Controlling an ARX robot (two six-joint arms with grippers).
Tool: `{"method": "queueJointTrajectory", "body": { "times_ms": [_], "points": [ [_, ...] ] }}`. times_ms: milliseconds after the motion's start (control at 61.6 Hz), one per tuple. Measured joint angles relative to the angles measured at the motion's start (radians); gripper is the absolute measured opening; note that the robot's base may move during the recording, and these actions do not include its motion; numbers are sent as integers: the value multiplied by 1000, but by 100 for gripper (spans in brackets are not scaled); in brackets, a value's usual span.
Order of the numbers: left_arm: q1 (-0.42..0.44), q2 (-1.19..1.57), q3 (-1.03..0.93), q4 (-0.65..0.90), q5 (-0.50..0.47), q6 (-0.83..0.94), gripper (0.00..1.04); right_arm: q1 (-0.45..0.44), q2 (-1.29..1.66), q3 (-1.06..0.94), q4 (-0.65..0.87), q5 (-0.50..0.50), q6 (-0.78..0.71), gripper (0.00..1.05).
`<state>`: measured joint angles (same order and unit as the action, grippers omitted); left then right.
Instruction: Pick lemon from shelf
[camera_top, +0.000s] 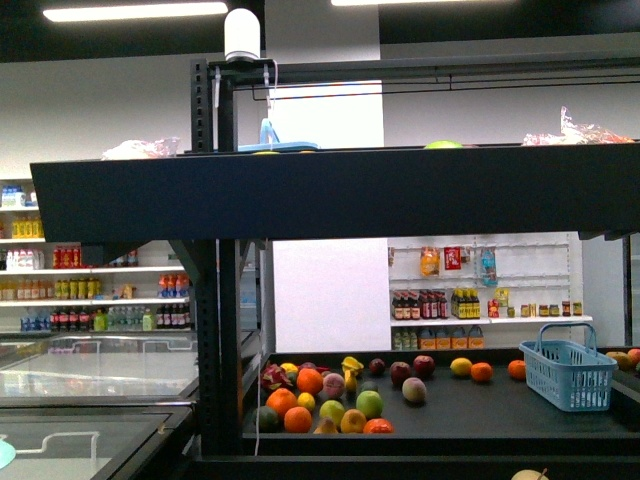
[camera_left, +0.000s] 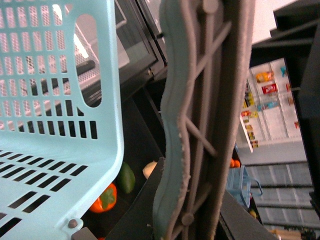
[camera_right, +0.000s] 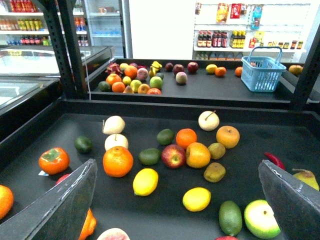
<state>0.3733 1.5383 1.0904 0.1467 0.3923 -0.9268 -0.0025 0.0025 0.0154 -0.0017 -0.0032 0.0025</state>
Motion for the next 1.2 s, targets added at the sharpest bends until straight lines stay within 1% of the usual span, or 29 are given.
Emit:
{"method": "queueJointTrajectory", "body": {
  "times_ms": [114, 227, 325, 373, 455, 503, 601, 731, 844, 1088, 1202],
  "points": [
    [-72, -90, -48, -42, 14, 41, 14, 0, 0, 0, 0, 0, 0, 97],
    [-179, -184, -91, -93, 38, 62, 14, 0, 0, 0, 0, 0, 0, 97],
    [-269, -229, -117, -114, 38, 67, 14, 0, 0, 0, 0, 0, 0, 97],
    [-352, -246, -135, -125, 18, 69, 14, 0, 0, 0, 0, 0, 0, 97],
    [-452, -249, -151, -124, -10, 74, 14, 0, 0, 0, 0, 0, 0, 97],
    [-539, -241, -164, -95, -32, 73, 14, 0, 0, 0, 0, 0, 0, 97],
    [-683, -186, -165, -25, -58, 82, 14, 0, 0, 0, 0, 0, 0, 97],
    [-816, -76, -156, -2, -56, 90, 14, 0, 0, 0, 0, 0, 0, 97],
    [-864, -18, -133, 18, -62, 83, 14, 0, 0, 0, 0, 0, 0, 97],
    [-913, 51, -78, 60, -101, 76, 14, 0, 0, 0, 0, 0, 0, 97],
    [-933, 75, -68, 79, -102, 71, 14, 0, 0, 0, 0, 0, 0, 97]
  ]
}}
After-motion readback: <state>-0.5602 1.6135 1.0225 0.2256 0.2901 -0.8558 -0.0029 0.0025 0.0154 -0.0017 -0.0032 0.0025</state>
